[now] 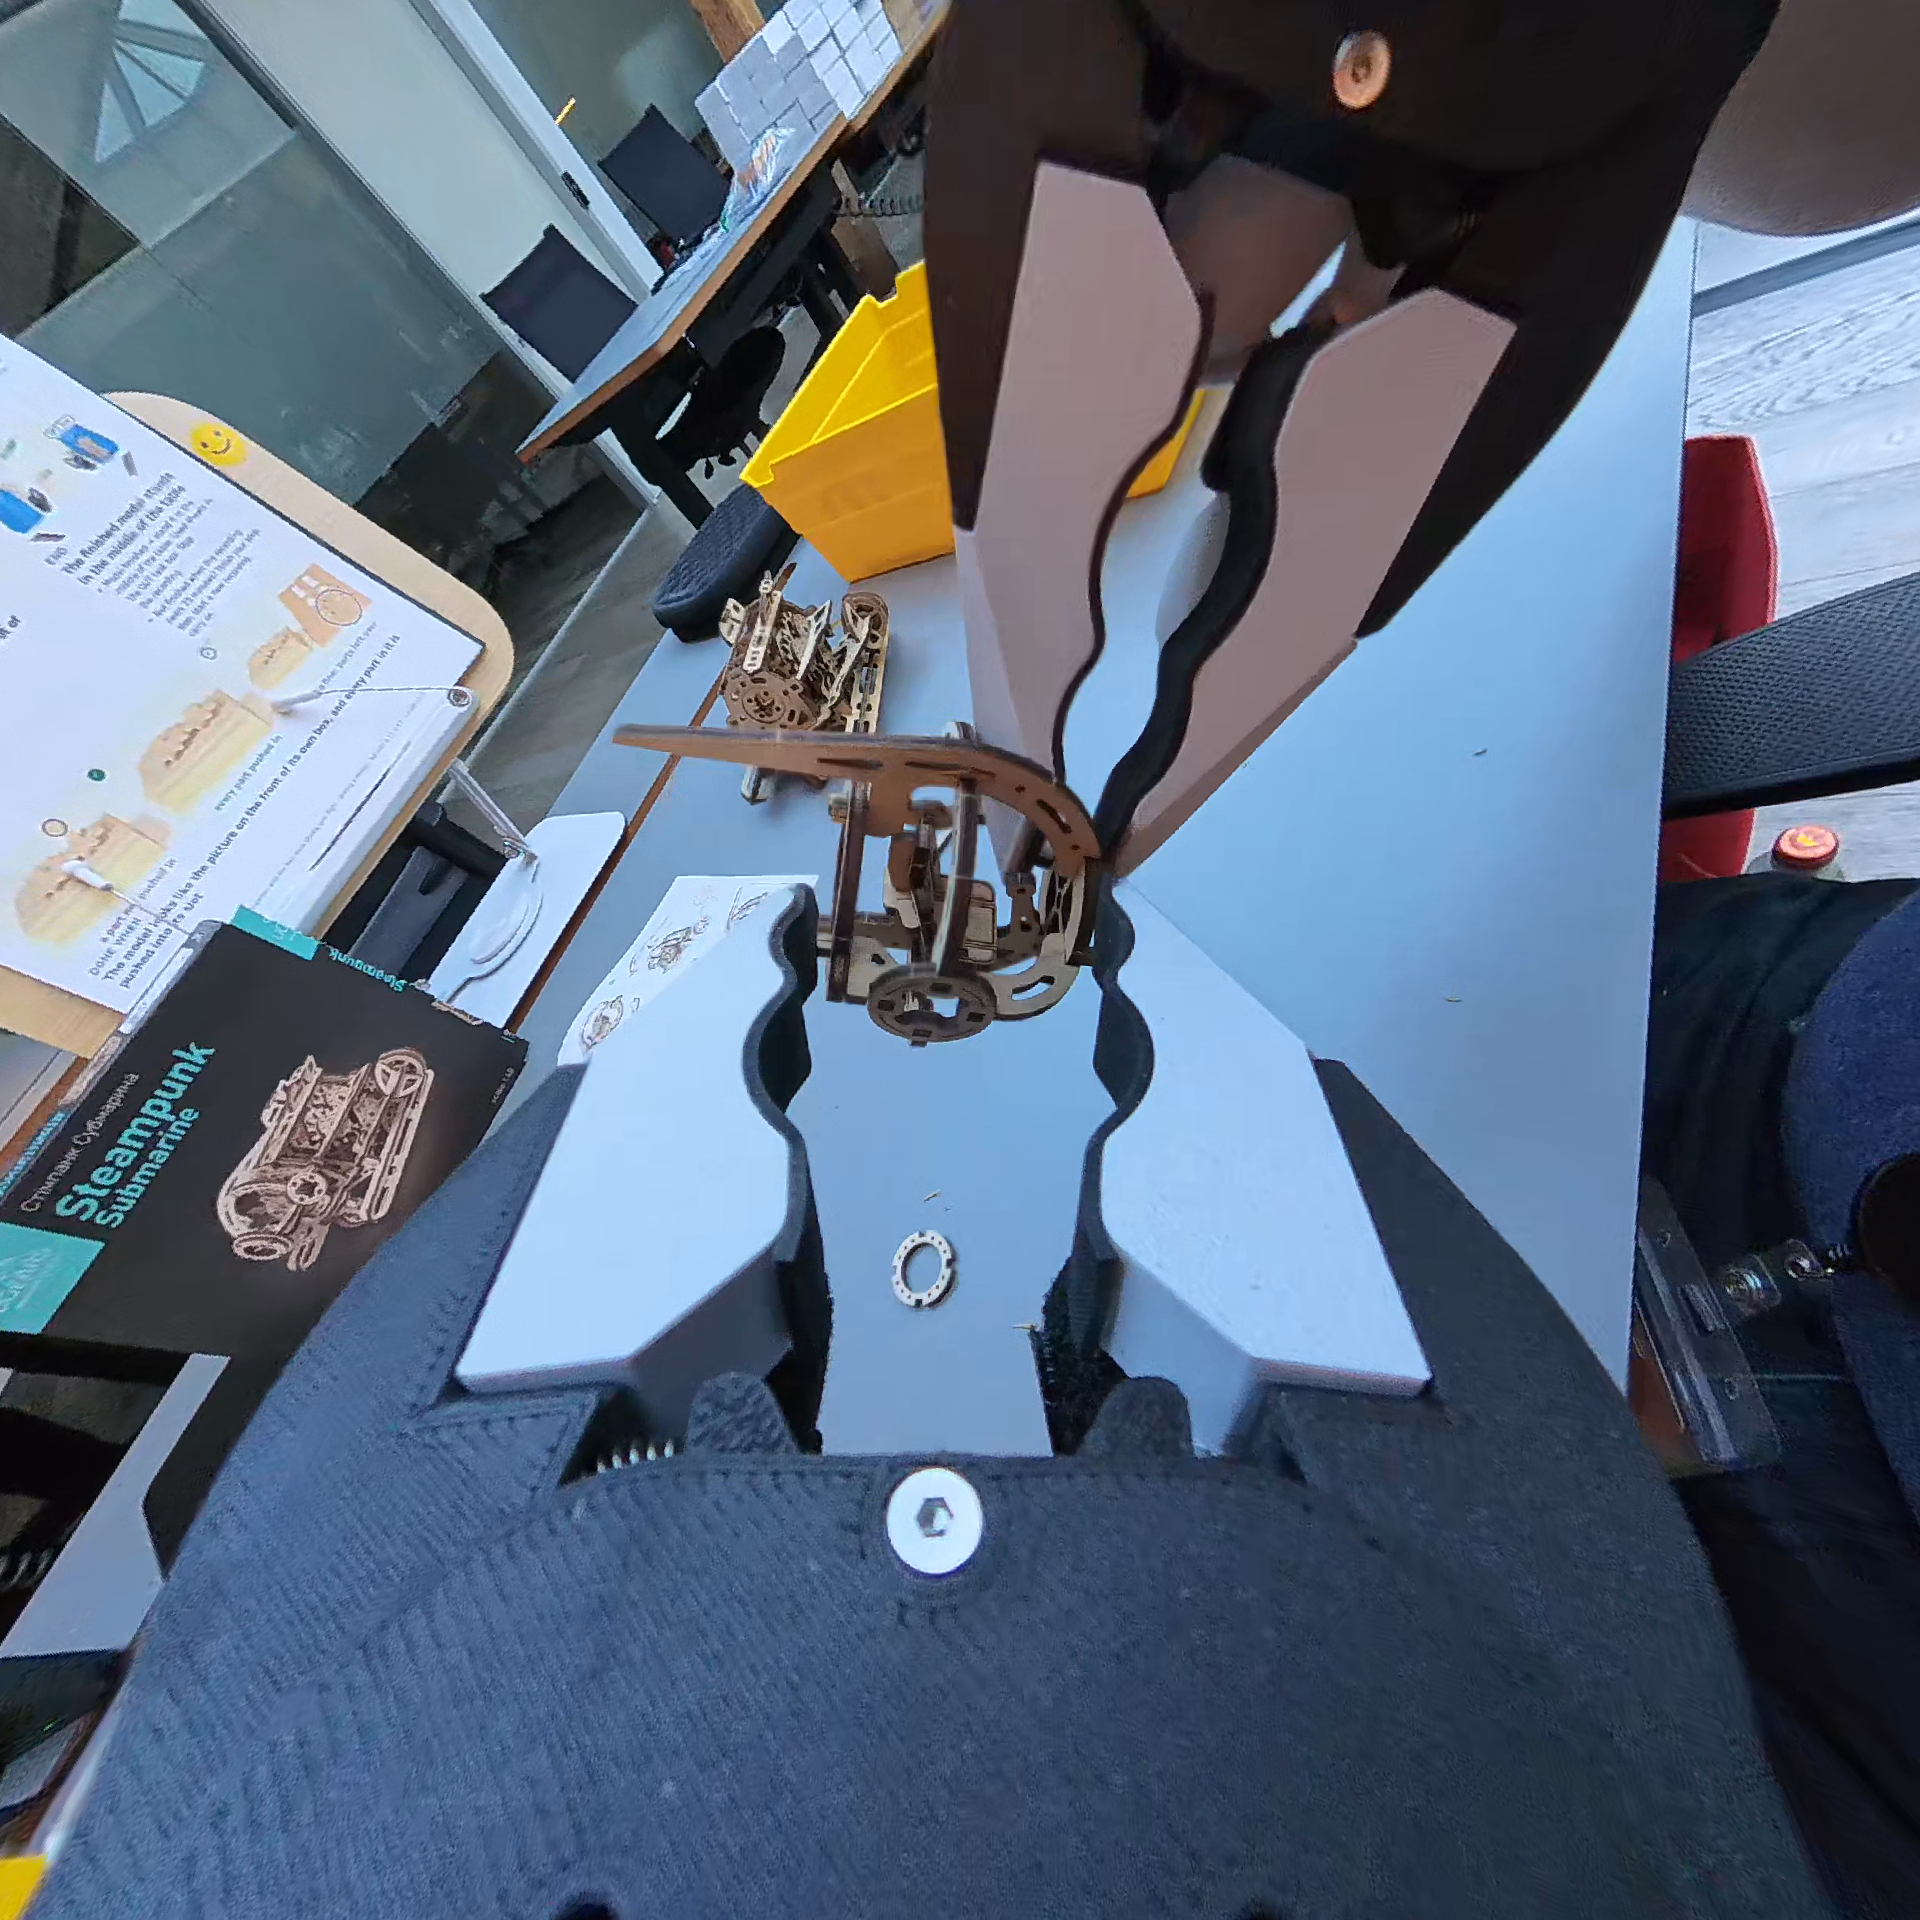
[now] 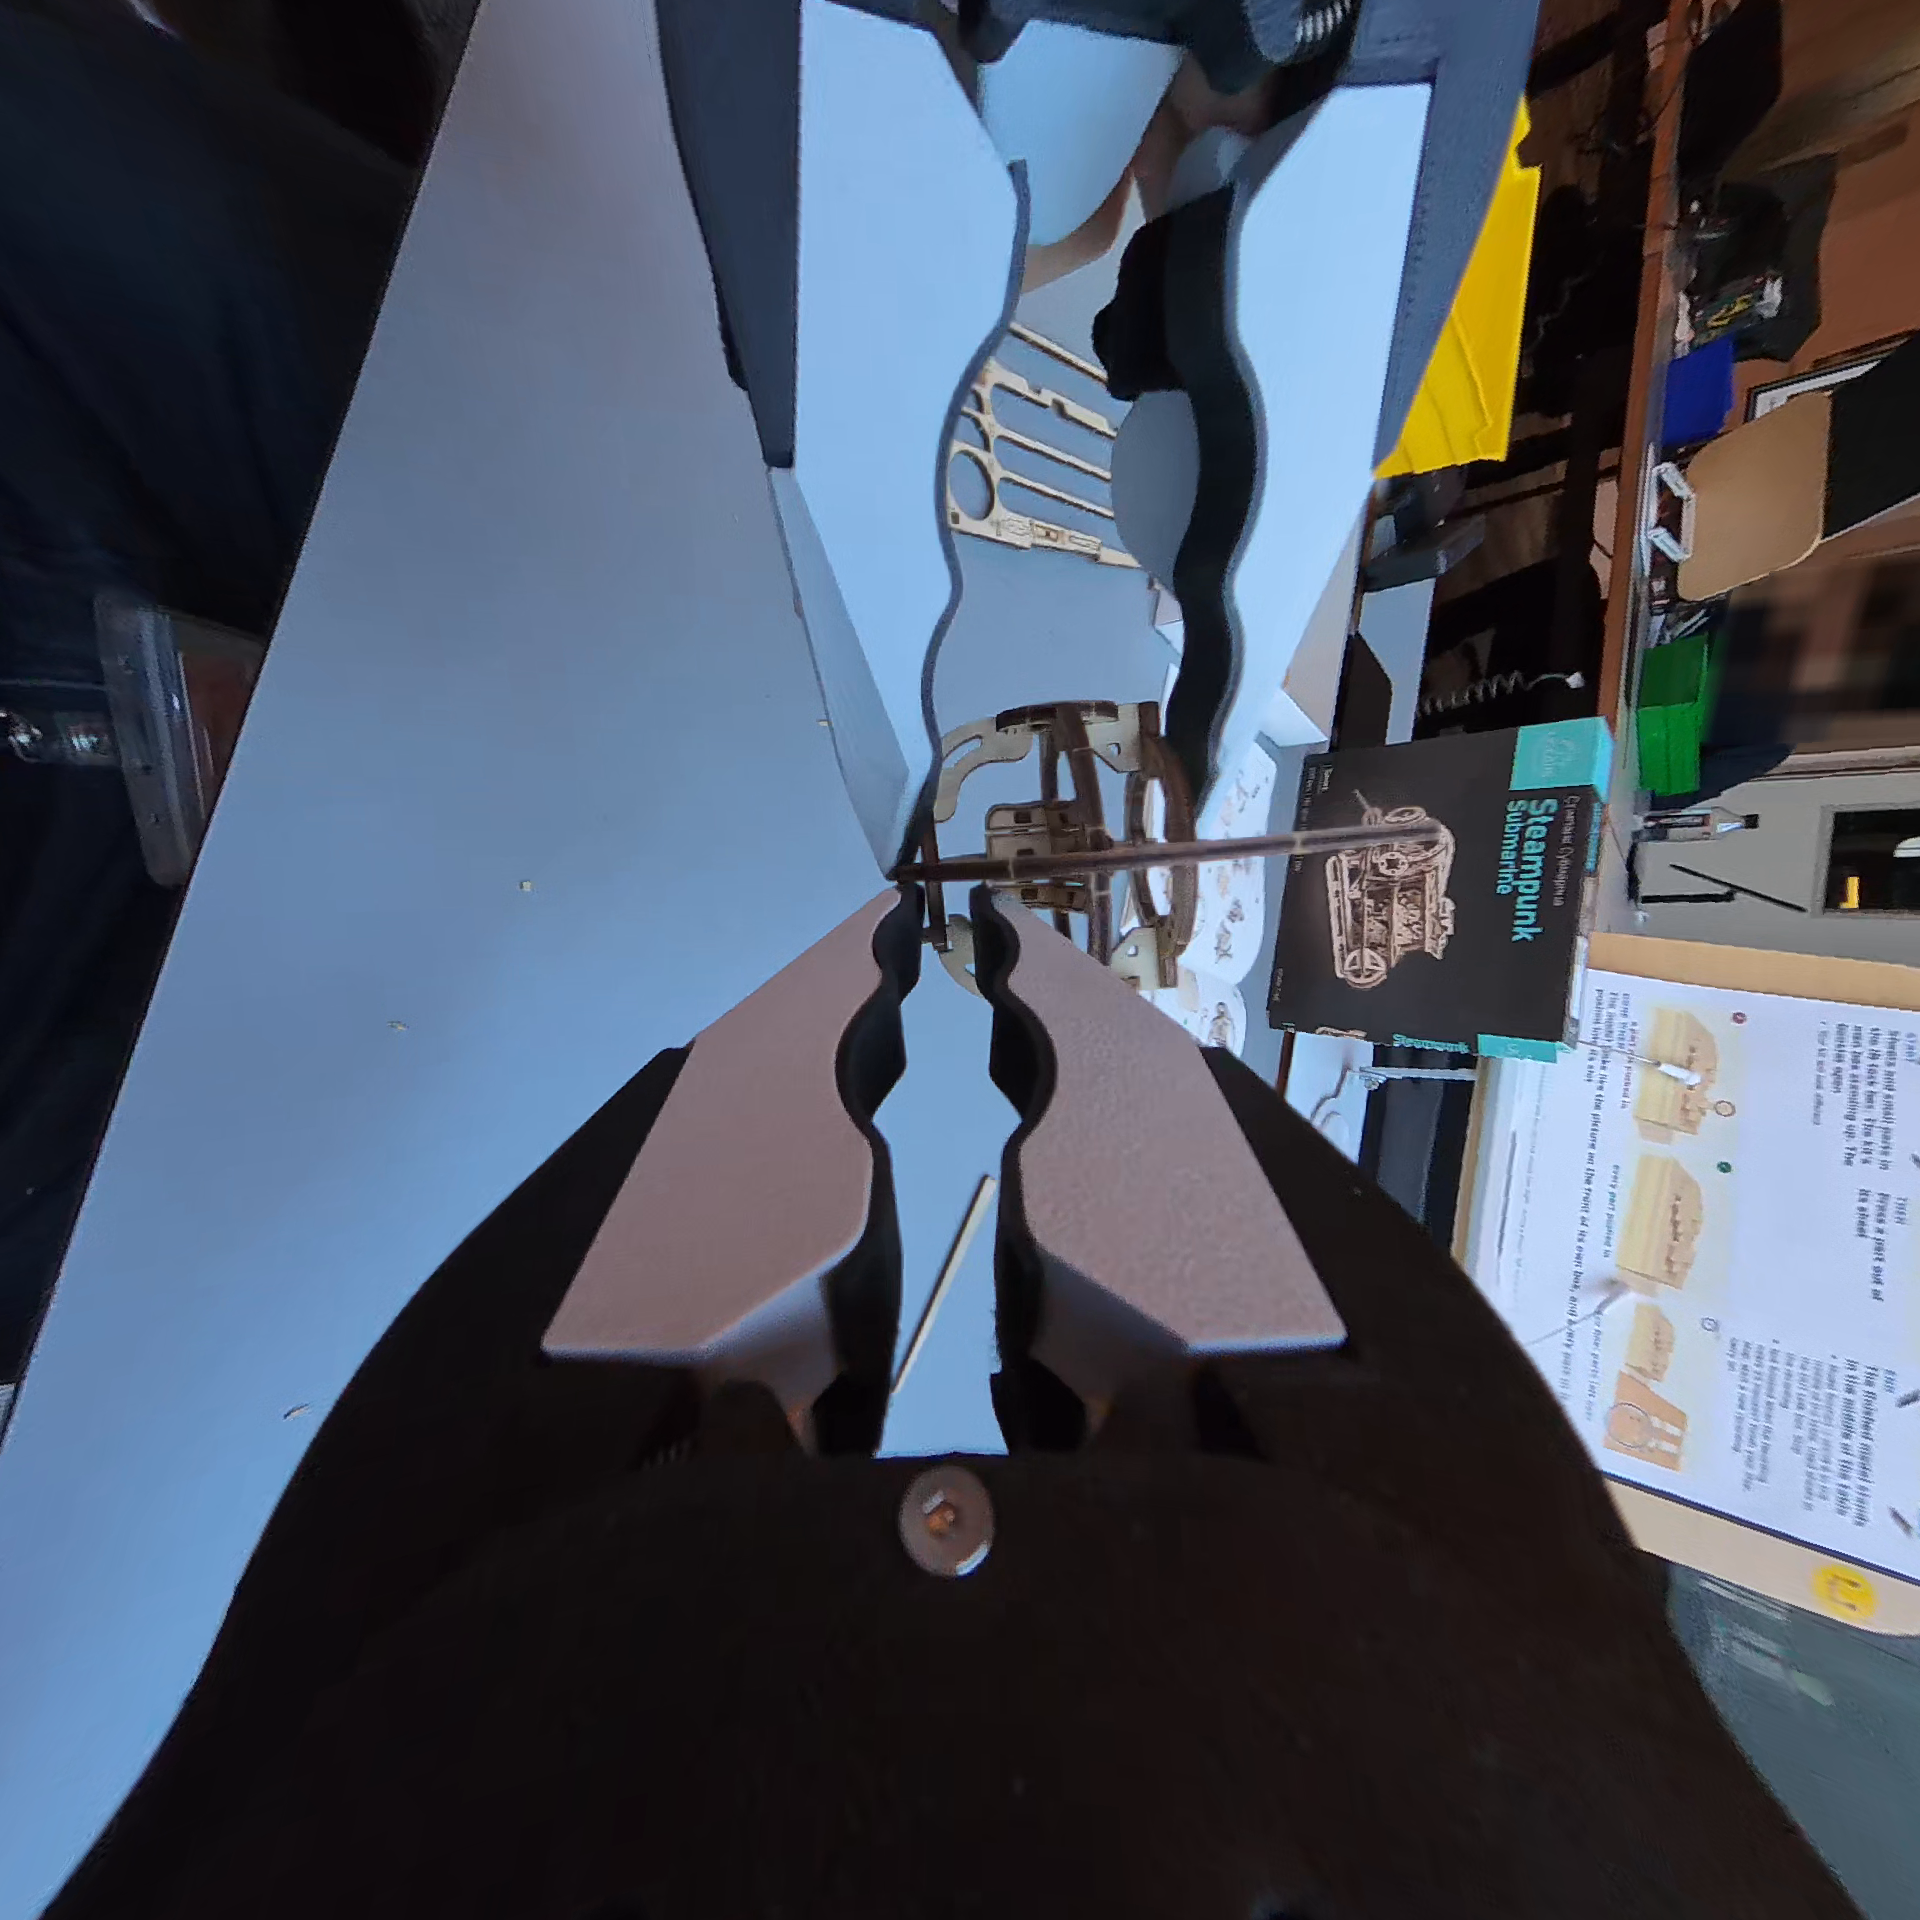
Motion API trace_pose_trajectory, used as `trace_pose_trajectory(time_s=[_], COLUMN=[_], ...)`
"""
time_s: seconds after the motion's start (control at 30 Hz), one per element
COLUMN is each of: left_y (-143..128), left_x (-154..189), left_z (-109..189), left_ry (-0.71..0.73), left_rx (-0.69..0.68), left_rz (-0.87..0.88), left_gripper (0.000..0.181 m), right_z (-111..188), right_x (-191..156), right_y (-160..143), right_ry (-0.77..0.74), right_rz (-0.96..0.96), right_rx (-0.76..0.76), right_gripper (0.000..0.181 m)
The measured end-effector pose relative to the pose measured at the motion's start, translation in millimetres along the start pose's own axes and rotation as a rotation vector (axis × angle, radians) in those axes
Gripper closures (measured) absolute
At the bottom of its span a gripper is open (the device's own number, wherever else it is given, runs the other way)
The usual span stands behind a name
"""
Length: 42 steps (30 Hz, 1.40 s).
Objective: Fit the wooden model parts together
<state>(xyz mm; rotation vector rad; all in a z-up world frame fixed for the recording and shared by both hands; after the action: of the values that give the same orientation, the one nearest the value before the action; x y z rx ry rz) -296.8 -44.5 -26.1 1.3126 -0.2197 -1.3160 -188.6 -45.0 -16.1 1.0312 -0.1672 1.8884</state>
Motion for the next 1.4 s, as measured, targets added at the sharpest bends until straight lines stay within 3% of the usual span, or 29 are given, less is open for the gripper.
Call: trace_pose_trajectory(time_s=[0.4, 0.93, 1.4], left_y=[-3.1, -3.4, -19.3], left_x=[-2.0, 1.6, -0.2], left_z=[1.1, -1.1, 7.2], left_ry=[0.018, -0.003, -0.075], left_rx=[-0.025, -0.020, 0.082], left_rz=[-0.010, -0.009, 0.133], left_gripper=[0.129, 0.129, 0.130], right_z=[-1.3, -0.7, -5.5], right_x=[0.9, -3.2, -6.3], right_y=[2.4, 0.0, -19.7], right_ry=[-0.006, 0.004, 0.072], right_rz=[-0.061, -0.068, -0.292], right_rx=[-0.007, -0.007, 0.142], right_gripper=[0.168, 0.177, 0.181])
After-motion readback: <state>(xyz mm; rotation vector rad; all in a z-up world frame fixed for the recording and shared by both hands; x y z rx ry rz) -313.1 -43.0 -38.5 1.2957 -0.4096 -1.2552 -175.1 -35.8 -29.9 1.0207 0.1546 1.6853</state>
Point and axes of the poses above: each gripper's, where its closed fingertips meet, z back along the fingers, y out of its top, x = y × z across the jaws, the point moved 8 cm from there along z, back along the fingers, and after that the axes turned 3 degrees about -x, right-handed, at the moved point
